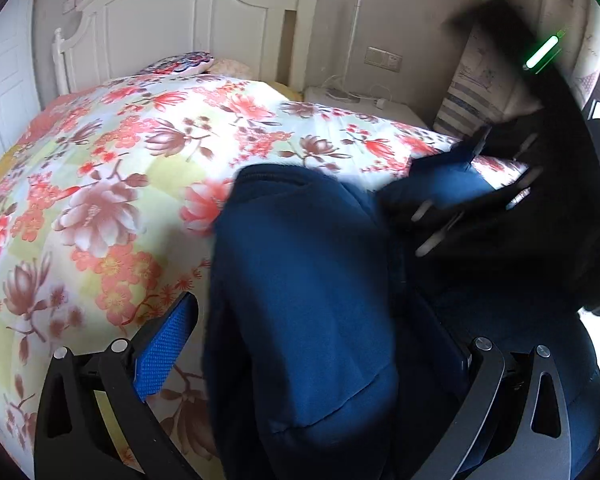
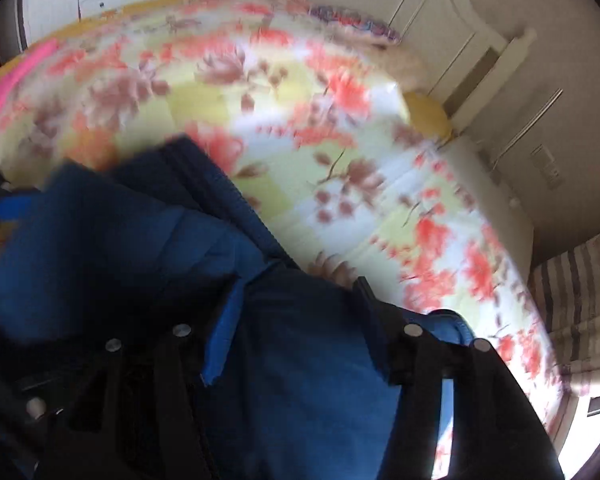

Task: Fold large clothes
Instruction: 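Fold the jacket bundle over with the right tool while the left tool presses it down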

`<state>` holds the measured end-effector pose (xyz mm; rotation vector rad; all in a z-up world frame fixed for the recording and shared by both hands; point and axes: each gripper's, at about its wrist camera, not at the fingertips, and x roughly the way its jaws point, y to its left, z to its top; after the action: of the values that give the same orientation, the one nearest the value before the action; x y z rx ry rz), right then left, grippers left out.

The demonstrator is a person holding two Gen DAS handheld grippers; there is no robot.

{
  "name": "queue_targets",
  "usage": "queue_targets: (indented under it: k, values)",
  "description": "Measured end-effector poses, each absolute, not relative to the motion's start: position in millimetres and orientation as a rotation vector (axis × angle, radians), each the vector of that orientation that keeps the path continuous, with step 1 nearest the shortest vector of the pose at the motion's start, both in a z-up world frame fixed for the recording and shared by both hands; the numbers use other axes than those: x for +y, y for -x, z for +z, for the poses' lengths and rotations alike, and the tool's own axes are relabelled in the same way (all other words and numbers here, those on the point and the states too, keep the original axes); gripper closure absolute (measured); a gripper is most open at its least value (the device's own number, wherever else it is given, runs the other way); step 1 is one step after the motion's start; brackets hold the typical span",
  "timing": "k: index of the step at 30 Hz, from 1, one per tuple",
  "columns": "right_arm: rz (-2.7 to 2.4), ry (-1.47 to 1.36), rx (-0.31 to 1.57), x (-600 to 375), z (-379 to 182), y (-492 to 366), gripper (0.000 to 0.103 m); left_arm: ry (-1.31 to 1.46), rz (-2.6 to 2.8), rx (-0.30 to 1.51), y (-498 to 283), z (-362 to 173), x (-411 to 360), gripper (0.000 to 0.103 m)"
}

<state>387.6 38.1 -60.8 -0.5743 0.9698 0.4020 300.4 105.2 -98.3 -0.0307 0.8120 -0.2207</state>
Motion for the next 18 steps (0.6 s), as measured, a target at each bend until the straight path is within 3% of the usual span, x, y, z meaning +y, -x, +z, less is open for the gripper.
queue_targets:
  k: [9, 14, 18]
  values:
    - [0.386, 0.501, 0.934, 24, -46, -378, 0.042, 0.056, -0.251, 0.837, -302, -98, 109, 0.004]
    - [0.462, 0.376, 0.781, -14, 16, -311, 0.039, 0.038, -0.18, 0.788, -277, -73, 129, 0.004]
    - [0.526, 0.431, 0.683, -32, 29, -240, 0.034, -0.027, -0.122, 0.667, -229, -42, 134, 0.004]
